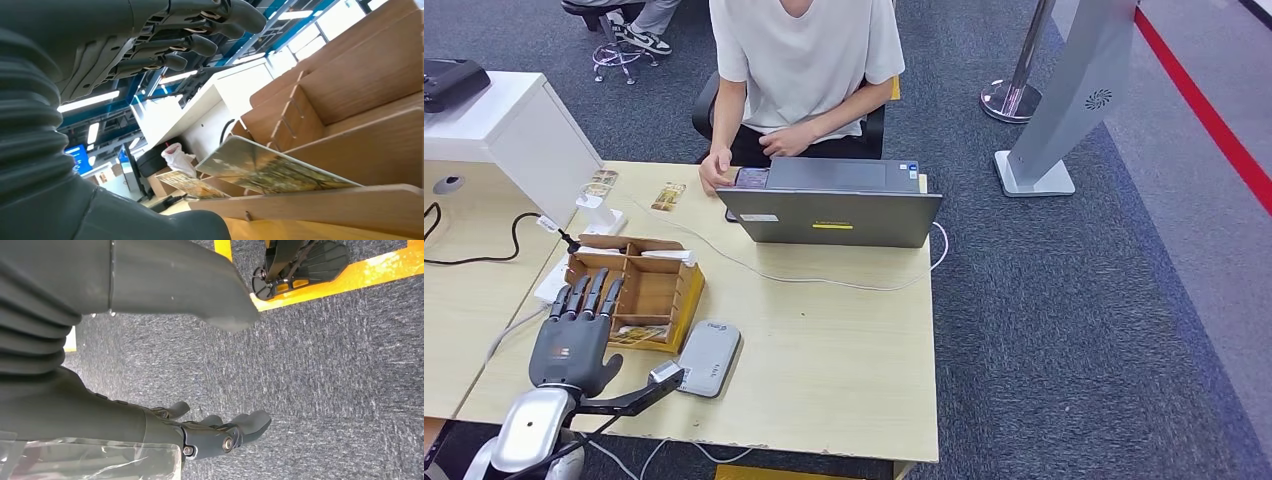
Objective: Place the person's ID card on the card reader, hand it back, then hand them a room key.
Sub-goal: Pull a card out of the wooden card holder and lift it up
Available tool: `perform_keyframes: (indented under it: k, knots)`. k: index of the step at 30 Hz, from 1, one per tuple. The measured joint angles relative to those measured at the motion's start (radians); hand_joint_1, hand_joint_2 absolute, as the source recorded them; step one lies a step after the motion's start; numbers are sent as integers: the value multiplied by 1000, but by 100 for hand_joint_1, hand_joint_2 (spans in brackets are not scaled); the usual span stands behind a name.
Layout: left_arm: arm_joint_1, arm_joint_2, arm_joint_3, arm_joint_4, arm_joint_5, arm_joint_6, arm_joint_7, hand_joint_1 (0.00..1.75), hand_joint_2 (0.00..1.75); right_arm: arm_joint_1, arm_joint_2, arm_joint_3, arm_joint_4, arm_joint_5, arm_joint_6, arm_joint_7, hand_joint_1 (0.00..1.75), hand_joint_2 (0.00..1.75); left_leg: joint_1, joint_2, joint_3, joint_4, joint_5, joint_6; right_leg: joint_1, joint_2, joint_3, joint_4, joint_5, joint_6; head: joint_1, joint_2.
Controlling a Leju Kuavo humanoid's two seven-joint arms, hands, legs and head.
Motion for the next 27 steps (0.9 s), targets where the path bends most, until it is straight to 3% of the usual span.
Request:
perform_keyframes:
  k: [10,14,27]
  knots:
    - [-15,-6,-31,40,0,4,1,0,175,0,0,1,0,1,-2,0,0,0,0,0,0,0,0,0,0,0,0,0,0,0,0,0]
    - [-15,-6,-33,46,0,4,-2,175,175,0,0,1,0,1,-2,0,0,0,0,0,0,0,0,0,0,0,0,0,0,0,0,0]
    - [-15,-14,-33,50,0,5,-20,175,175,0,0,1,0,1,-2,0,0,0,0,0,0,0,0,0,0,0,0,0,0,0,0,0]
